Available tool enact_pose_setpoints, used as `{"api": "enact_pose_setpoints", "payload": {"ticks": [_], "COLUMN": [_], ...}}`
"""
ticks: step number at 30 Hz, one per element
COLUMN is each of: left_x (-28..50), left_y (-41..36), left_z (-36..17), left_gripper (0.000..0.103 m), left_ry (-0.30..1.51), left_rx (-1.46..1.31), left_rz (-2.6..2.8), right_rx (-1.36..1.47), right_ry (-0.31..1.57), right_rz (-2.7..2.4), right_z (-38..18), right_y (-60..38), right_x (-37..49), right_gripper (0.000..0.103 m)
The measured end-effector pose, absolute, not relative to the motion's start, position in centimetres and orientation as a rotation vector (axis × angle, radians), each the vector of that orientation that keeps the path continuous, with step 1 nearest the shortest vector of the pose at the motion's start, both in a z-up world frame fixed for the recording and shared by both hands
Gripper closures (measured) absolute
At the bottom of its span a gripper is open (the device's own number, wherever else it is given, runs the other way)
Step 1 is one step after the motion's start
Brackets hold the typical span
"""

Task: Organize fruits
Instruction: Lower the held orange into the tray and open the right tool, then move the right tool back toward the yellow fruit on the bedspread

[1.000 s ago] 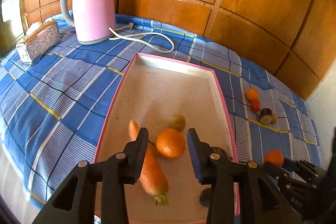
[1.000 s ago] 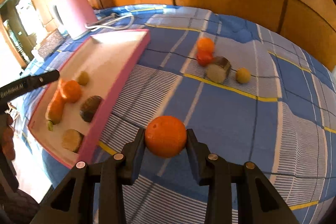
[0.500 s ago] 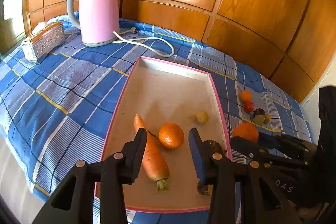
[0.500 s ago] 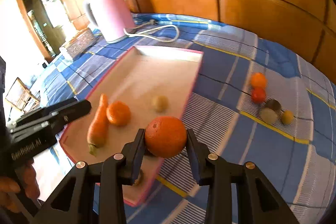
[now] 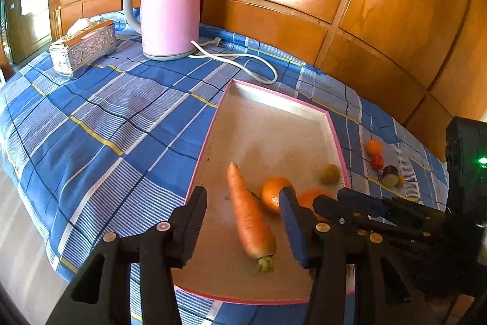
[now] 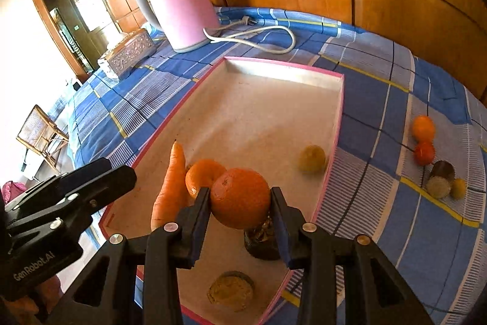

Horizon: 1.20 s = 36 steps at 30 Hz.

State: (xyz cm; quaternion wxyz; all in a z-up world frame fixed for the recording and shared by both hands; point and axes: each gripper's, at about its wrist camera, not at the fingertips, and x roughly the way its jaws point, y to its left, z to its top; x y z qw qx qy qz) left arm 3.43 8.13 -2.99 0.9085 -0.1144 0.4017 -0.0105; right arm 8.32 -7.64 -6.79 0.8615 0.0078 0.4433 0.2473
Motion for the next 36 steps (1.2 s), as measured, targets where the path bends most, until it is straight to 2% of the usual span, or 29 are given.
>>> {"api": "enact_pose_setpoints", "payload": {"ticks": [3, 36], "left_x": [3.3, 2.1], "left_y": [8.0, 1.3], "left_z": [-2.9, -1.6], "left_gripper": [0.053, 0.053], "left_ry": [0.826, 0.817], "left_rx": [-0.233, -0.073], "left_rz": [-0.027, -0.164], "right_rx": [0.019, 0.127], "right_ry": [0.925, 0.828], "right_rz": [0.511, 0.235], "right_z": [-6.8, -5.8], "right_y": [-7.9, -17.5], "right_x": [8.1, 5.5], "right_gripper": [0.06, 0.06]}}
